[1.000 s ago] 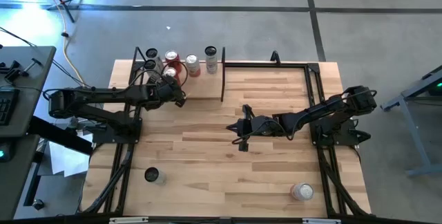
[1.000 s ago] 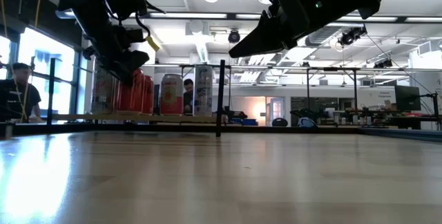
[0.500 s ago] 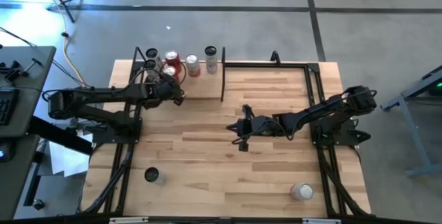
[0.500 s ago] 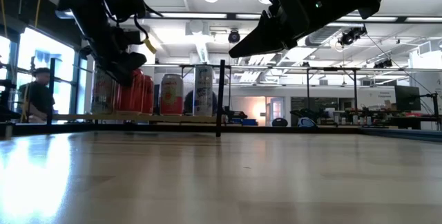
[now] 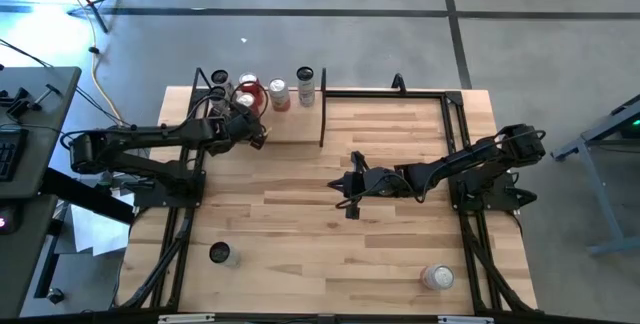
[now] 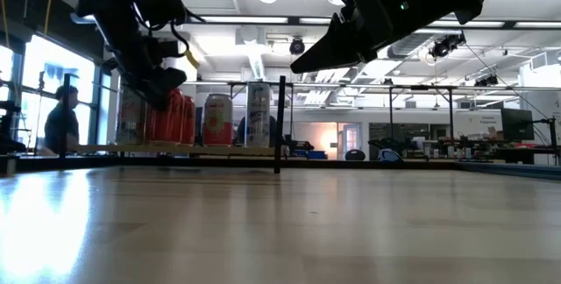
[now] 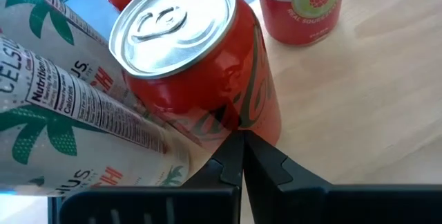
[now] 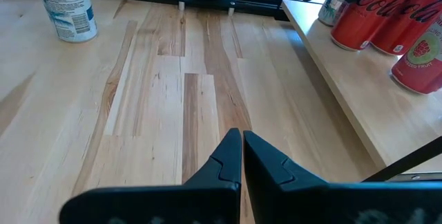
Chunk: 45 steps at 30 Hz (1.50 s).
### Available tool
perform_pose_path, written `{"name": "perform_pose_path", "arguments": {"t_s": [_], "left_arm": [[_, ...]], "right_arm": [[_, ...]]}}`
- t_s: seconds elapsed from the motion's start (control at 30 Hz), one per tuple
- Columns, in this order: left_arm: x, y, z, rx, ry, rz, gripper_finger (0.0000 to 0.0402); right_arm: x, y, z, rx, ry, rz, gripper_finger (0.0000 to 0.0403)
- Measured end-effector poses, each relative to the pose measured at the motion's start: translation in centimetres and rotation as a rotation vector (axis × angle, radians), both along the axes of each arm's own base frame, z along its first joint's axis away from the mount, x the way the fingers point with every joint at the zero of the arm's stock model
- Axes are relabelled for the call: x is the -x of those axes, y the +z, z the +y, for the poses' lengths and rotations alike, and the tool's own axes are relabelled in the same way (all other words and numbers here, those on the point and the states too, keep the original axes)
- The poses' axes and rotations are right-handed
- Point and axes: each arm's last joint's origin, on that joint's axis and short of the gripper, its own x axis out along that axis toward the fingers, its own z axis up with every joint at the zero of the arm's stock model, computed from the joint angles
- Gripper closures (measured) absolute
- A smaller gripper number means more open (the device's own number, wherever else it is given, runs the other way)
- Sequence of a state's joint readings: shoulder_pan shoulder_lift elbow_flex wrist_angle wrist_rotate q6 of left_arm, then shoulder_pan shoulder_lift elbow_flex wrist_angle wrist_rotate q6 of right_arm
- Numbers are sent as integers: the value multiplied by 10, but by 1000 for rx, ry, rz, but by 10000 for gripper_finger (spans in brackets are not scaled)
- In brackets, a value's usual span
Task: Place canned beverage on shelf
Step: Put the red-black soda can on the shelf aligned with the other red-black soda can, then put the pink-white soda can on the shelf aligned with the other pink-white soda can
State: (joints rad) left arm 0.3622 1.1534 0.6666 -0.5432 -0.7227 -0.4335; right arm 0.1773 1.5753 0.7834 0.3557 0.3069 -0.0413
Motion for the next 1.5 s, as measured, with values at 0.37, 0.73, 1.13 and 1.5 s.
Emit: {"name": "perform_pose_path", "arguments": {"t_s": [0.37, 0.73, 1.13, 1.5], "left_arm": [[-1, 1, 1, -24, -8, 6, 401], [-5, 7, -17, -3, -83, -64, 401], [-27, 23, -90, -90, -413, -248, 401], [-30, 29, -108, -162, -496, -272, 401]], "right_arm": [[0, 0, 0, 0, 0, 0, 403], [1, -2, 0, 5, 0, 24, 403], [11, 18, 26, -214, -9, 513, 402], [79, 108, 101, -576, -362, 1036, 358]]}}
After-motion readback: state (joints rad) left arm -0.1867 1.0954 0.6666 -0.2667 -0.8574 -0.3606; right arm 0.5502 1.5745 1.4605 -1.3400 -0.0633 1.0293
